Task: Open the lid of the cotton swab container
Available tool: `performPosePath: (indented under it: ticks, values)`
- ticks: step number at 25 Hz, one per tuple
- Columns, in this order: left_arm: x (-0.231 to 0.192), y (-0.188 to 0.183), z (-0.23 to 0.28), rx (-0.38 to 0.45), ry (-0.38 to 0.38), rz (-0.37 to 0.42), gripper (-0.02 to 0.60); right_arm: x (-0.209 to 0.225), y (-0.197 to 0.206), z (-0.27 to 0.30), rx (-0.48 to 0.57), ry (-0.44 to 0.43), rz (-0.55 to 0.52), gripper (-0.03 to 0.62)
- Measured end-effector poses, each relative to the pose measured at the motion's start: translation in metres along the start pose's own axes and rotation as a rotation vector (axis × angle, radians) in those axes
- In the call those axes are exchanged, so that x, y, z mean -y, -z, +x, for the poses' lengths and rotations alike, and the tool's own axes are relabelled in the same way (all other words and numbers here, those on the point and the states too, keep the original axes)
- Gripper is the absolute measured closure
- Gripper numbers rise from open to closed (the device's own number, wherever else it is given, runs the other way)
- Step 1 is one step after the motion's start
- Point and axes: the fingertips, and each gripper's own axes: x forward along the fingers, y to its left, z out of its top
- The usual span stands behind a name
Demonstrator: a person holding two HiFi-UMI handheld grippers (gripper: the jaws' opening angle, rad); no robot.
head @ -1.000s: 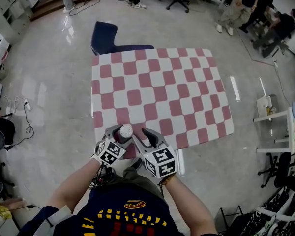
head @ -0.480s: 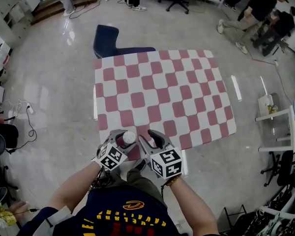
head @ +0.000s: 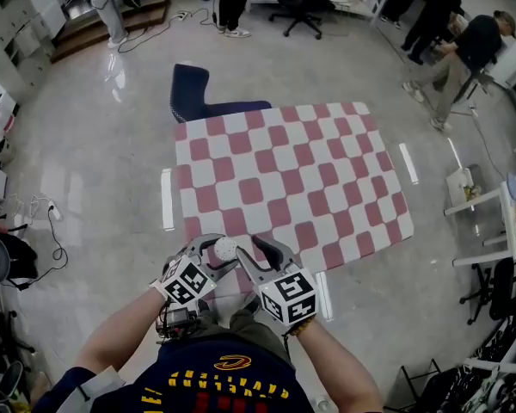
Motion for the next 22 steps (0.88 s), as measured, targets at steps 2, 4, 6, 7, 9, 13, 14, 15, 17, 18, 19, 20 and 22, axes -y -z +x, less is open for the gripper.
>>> performPosePath:
  ticks: [2,4,6,7,9,13,14,15,17,18,19,20,22]
  values:
    - [-0.001,-0.011,-0.014,0.011,0.007,-0.020,0.322,-0.010,-0.013,-0.005,0.024,-0.004,-0.009,0.451]
    - [-0.003,-0.024,-0.028,0.012,0.014,-0.047,0.322,-0.016,-0.029,-0.011,0.059,-0.003,-0.014,0.451]
    - [-0.007,-0.043,-0.041,0.023,0.019,-0.055,0.322,-0.018,-0.047,-0.020,0.103,0.004,-0.021,0.451]
    - [-0.006,-0.052,-0.048,0.032,0.025,-0.059,0.322,-0.019,-0.056,-0.025,0.124,0.006,-0.024,0.451]
    - [-0.003,-0.070,-0.061,0.049,0.039,-0.067,0.322,-0.024,-0.073,-0.037,0.161,0.002,-0.026,0.451]
    - [-0.005,-0.107,-0.080,0.080,0.061,-0.012,0.322,-0.028,-0.112,-0.059,0.234,-0.001,-0.060,0.451]
    - [-0.005,-0.115,-0.084,0.085,0.070,0.003,0.322,-0.030,-0.122,-0.064,0.247,-0.005,-0.072,0.451]
    - [-0.004,-0.122,-0.088,0.088,0.082,0.015,0.322,-0.033,-0.130,-0.069,0.256,-0.013,-0.085,0.451]
    - [-0.003,-0.133,-0.094,0.088,0.116,0.026,0.322,-0.040,-0.146,-0.077,0.259,-0.033,-0.109,0.451]
    - [-0.002,-0.138,-0.097,0.088,0.136,0.027,0.322,-0.044,-0.152,-0.080,0.253,-0.044,-0.119,0.451]
    - [-0.001,-0.142,-0.099,0.088,0.155,0.025,0.322,-0.047,-0.157,-0.082,0.243,-0.054,-0.128,0.451]
    - [0.000,-0.146,-0.102,0.088,0.171,0.025,0.322,-0.051,-0.161,-0.084,0.231,-0.064,-0.138,0.451]
    - [-0.001,-0.158,-0.108,0.091,0.187,0.038,0.322,-0.058,-0.170,-0.087,0.211,-0.081,-0.158,0.451]
